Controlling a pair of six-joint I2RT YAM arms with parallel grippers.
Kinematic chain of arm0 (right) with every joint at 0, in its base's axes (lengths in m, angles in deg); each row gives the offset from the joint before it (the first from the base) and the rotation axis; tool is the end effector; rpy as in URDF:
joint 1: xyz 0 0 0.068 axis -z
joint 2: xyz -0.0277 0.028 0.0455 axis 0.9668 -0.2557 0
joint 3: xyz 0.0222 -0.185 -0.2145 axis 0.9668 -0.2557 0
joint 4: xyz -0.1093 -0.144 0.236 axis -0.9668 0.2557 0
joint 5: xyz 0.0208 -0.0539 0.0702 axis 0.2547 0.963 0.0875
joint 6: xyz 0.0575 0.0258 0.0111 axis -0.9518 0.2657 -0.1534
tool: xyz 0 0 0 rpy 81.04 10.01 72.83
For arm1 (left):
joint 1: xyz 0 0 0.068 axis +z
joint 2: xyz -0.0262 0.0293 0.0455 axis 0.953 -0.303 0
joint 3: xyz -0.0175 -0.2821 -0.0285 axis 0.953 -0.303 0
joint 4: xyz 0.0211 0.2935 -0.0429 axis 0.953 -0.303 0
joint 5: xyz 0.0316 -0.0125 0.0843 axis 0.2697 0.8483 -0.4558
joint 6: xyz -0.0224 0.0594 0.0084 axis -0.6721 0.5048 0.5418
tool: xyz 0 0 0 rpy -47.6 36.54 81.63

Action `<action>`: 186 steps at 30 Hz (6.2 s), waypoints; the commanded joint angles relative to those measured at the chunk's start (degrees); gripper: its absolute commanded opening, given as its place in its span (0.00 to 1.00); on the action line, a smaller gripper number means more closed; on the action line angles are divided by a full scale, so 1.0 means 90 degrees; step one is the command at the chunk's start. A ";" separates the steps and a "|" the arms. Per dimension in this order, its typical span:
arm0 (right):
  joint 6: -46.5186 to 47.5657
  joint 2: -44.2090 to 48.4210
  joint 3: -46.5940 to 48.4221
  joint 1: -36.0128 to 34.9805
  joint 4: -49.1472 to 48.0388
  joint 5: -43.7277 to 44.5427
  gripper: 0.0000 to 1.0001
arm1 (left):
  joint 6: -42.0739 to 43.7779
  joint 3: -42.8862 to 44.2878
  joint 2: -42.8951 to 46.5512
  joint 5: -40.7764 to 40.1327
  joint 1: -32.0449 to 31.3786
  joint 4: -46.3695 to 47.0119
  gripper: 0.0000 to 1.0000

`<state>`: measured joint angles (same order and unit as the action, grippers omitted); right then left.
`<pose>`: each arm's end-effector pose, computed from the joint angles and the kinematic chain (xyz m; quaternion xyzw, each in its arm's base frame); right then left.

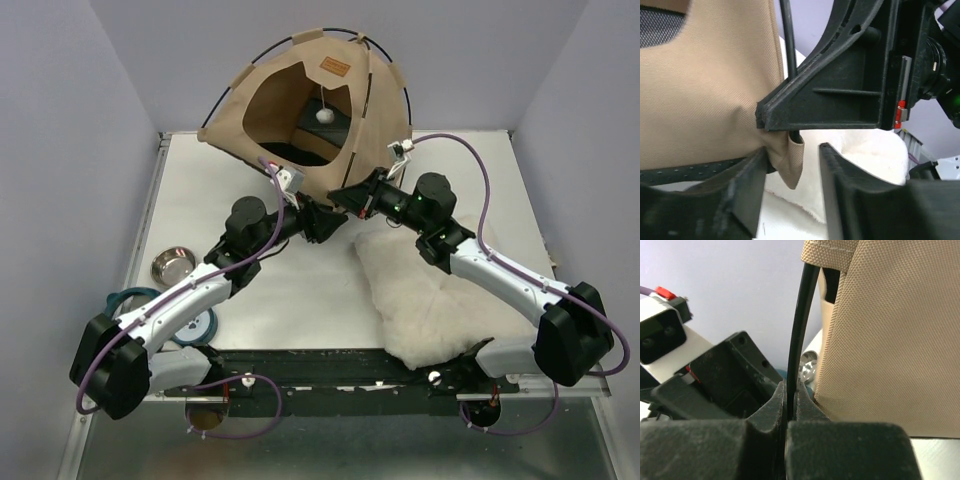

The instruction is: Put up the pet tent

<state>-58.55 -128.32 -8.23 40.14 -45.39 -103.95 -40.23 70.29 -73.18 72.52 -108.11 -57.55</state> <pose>0.2854 0.2238 0.3341 -0.0956 0.6781 0.5572 0.4697 0.2477 -0.1992 0.3155 0.1714 0.6713 -0.4774 0.5405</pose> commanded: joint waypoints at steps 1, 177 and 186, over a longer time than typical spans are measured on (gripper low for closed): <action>0.0449 0.0192 -0.0201 -0.0061 0.0185 -0.0337 0.01 | 0.0283 0.0244 0.0263 0.0547 -0.0052 -0.0280 0.66; 0.6364 0.1150 0.1019 0.2317 0.8648 -0.3278 0.01 | -0.0361 -0.0098 0.1250 0.1896 0.0043 -0.3989 0.00; 0.4834 -0.0283 0.1945 -0.0108 0.6681 -0.1832 0.01 | 0.0919 0.0195 0.1133 0.2026 0.2398 -0.5164 0.00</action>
<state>-7.62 -125.04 2.85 45.45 27.33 -124.74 -38.42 70.90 -64.00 88.56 -92.42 -98.38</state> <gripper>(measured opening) 0.019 0.046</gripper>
